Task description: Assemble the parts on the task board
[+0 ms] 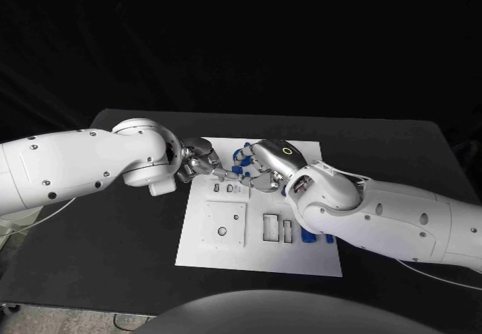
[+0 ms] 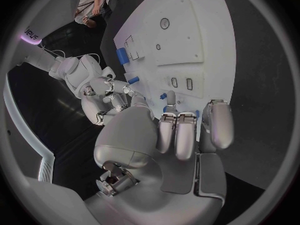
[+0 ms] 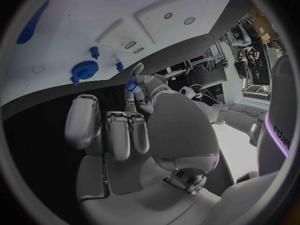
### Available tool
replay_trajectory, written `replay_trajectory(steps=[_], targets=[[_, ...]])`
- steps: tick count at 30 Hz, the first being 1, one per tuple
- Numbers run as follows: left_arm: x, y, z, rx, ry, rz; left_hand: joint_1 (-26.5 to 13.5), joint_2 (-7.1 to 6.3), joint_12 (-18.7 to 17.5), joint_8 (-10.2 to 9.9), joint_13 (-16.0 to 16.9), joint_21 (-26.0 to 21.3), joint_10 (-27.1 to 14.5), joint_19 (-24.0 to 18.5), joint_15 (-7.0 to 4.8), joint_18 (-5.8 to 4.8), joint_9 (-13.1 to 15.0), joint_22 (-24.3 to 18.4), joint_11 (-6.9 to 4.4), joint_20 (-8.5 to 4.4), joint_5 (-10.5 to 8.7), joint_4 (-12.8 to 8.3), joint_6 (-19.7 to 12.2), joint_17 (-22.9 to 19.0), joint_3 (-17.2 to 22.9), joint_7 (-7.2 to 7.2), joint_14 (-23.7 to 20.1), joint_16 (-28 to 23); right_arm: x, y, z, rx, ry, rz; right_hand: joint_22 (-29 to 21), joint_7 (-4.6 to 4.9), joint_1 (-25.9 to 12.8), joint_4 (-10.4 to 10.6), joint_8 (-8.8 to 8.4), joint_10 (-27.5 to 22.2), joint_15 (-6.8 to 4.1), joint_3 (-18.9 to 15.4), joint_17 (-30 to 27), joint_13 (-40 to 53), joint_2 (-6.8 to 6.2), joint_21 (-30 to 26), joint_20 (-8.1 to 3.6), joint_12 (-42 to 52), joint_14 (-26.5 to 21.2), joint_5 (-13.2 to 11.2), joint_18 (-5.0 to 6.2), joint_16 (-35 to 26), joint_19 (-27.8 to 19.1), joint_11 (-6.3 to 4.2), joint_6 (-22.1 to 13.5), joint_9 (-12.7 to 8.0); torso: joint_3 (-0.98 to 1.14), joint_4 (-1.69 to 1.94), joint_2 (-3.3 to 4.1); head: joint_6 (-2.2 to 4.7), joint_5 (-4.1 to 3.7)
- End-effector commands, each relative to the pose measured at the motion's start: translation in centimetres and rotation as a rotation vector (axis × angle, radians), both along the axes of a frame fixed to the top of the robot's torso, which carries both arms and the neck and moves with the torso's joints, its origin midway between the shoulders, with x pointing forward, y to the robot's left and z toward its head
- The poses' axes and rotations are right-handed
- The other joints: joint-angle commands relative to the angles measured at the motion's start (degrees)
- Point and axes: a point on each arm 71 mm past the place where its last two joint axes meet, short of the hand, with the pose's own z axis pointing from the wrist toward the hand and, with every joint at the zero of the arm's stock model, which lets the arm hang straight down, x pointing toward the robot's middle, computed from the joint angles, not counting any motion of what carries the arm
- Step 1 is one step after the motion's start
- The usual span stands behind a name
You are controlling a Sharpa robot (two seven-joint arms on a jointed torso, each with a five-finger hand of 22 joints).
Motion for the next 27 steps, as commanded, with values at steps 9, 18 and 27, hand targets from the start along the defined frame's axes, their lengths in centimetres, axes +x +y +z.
replay_trajectory(steps=[9,18,27], targets=[[0.04,-1.30,0.41,-0.161,-0.042,-0.037,0.5,0.94,-1.1,-4.3,13.0,-0.6,3.0,-0.6,0.89,0.92,-6.6,3.9,0.76,0.57,0.49,0.0,-0.5,15.1,-0.7,0.71,6.0,0.1,-0.10,-0.06,0.12,0.031,0.011,0.012,9.1,-0.18,-0.7,-0.1,0.18,5.9,0.38,0.6,10.7,15.1,0.19,0.4,0.27,0.2,5.3,-0.9,0.07,0.3,0.1,0.59,0.5,2.5,-0.05,0.10,-0.03,0.00,-0.13],[-0.01,-1.41,0.57,-0.204,-0.049,-0.050,2.0,0.73,-1.2,-4.9,12.9,-0.8,2.9,-0.8,0.79,0.99,-9.1,4.0,0.56,0.58,2.30,-0.1,1.0,15.1,-0.6,0.42,6.0,0.1,0.08,-0.13,-0.15,0.005,0.028,0.005,9.1,-0.08,-0.8,-0.2,-0.18,5.9,0.45,0.8,10.6,15.1,0.17,0.2,0.36,0.2,5.2,-1.8,0.11,0.3,0.0,0.67,0.4,2.3,-0.08,0.11,-0.01,0.00,-0.05],[0.00,-1.54,0.58,-0.230,-0.052,-0.051,5.4,2.20,-1.1,-4.8,13.0,-1.0,3.0,-0.8,0.60,1.00,-11.9,4.4,0.32,0.38,9.03,-0.1,3.1,15.1,0.8,0.09,6.0,0.1,0.10,-0.10,-0.16,0.003,0.026,0.004,9.1,-0.07,-0.8,-0.2,-0.23,5.9,0.46,0.9,10.6,15.1,0.18,0.2,0.37,0.2,5.2,-2.0,0.12,0.3,0.0,0.69,0.4,2.3,-0.04,0.12,-0.01,0.00,0.05]])
